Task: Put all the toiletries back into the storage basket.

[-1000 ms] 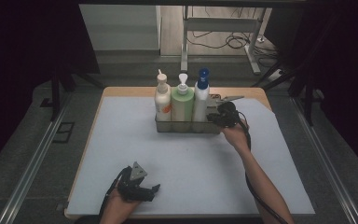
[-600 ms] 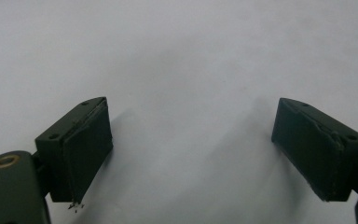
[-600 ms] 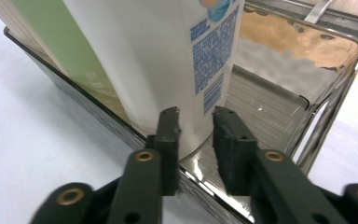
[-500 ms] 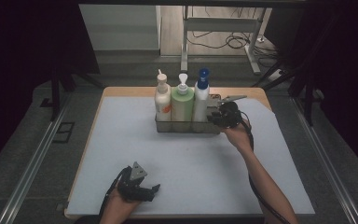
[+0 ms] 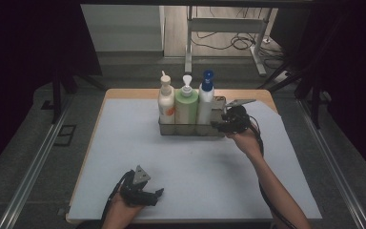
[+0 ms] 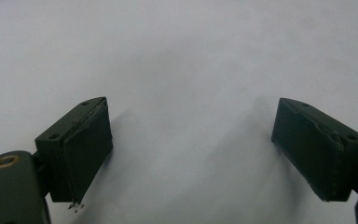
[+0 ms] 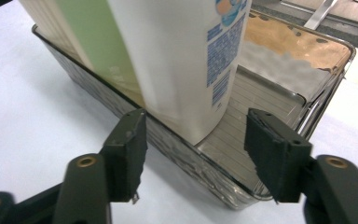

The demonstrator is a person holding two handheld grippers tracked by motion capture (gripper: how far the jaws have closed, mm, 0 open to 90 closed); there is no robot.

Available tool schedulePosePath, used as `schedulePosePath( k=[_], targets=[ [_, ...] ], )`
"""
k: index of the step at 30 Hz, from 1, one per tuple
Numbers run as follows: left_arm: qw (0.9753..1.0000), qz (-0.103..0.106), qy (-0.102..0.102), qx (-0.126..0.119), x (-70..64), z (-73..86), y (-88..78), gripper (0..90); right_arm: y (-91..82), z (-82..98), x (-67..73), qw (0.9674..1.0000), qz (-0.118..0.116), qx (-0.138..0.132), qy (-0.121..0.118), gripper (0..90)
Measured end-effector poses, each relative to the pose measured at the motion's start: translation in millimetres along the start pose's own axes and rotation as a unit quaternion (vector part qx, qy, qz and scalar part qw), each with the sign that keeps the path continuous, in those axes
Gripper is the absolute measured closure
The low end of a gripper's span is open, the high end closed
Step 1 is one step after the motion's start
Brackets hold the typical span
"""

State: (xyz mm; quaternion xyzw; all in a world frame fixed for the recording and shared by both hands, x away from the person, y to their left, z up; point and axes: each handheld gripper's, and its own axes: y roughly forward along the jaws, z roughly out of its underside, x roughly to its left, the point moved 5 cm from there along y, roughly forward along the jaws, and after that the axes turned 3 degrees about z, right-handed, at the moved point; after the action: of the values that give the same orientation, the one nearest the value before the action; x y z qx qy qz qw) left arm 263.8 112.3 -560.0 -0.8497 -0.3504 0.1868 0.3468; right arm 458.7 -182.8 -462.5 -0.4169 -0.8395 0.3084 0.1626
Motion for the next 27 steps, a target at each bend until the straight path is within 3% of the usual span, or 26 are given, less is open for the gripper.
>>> schedulePosePath(
  k=[13,27],
  targets=[
    [1.0,0.0,-0.001,0.0,-0.1,-0.1,0.0,12.0,-15.2,12.8,8.8,0.9996,0.005,0.006,-0.028,25.6],
    [1.0,-0.001,0.001,0.0,-0.5,-0.1,-0.2,12.3,-37.0,31.8,20.3,0.9985,-0.005,0.004,-0.054,16.2]
  ],
)
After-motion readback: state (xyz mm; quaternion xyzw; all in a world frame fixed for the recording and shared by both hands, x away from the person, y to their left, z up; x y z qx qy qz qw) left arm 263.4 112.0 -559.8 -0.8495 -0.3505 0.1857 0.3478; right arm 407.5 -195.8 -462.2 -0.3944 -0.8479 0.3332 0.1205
